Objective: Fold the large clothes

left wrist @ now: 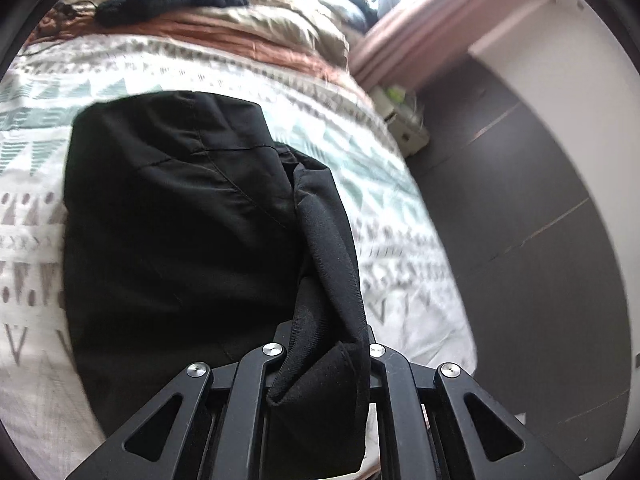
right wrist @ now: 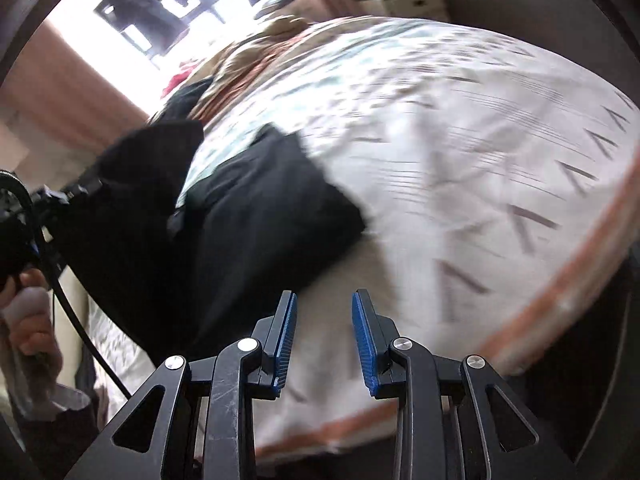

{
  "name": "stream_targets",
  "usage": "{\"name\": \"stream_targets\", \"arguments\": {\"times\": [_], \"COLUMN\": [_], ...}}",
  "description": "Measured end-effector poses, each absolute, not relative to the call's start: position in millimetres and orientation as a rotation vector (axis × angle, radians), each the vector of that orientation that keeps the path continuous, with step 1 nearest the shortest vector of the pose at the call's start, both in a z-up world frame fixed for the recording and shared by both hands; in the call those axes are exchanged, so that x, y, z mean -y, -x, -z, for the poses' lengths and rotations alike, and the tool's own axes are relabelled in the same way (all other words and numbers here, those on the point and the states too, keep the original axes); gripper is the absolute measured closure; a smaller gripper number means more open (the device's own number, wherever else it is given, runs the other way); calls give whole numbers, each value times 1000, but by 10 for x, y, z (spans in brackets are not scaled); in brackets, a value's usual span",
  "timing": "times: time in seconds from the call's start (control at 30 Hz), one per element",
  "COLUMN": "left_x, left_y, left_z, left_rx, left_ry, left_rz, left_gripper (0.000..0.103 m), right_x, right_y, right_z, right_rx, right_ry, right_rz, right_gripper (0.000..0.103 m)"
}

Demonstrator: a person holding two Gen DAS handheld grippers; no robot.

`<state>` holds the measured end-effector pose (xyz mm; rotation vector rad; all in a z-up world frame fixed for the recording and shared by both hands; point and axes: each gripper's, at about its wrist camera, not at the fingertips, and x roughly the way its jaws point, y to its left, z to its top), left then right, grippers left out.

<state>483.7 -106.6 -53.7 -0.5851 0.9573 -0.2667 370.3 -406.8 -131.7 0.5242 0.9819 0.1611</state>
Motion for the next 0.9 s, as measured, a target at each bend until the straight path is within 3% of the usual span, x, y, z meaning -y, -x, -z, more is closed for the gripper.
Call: {"name": "stream_targets", "arguments": {"times": [0.2,0.27,0.33,0.37,0.4,0.43,0.53,0.9], "left_x": [1489,1583,1676,1708,1658,1612,1321,108], "left_y": [-5001,-5029,-5017,-4988,-4992,-4973,-4927,-4471], "left_z": [676,637,582,553,543,528,534,715], "left_rx": [-1037,-1046,-1049,-1046,-1037,-1026,-1018,-1017], "left_ry": [505,486,482,476,474,474,463,526], "left_rz": [312,383,479,522,551,571,526,265], "left_gripper": [92,85,57,50,38,34,33,32], "right_x": [4429,4468,4511,4495,4512,4489,4400,3810], "right_y": [-3552,-3541,-3533,-3553,-3566,-3592,-3665,-4109], "right_z": [1402,1426,1438,1434,1452,1443,1401,1348], "right_rx": [-1003,-1007,-1008,-1005,-1002,-997,-980,-971], "right_ry": [-563,-581,-591,-595,-599,-606,-621,-616], "right_rz": [-96,-101,-113,-123,-131,-143,-186,-372], "right_gripper": [74,74,71,68,60,50,38,37]}}
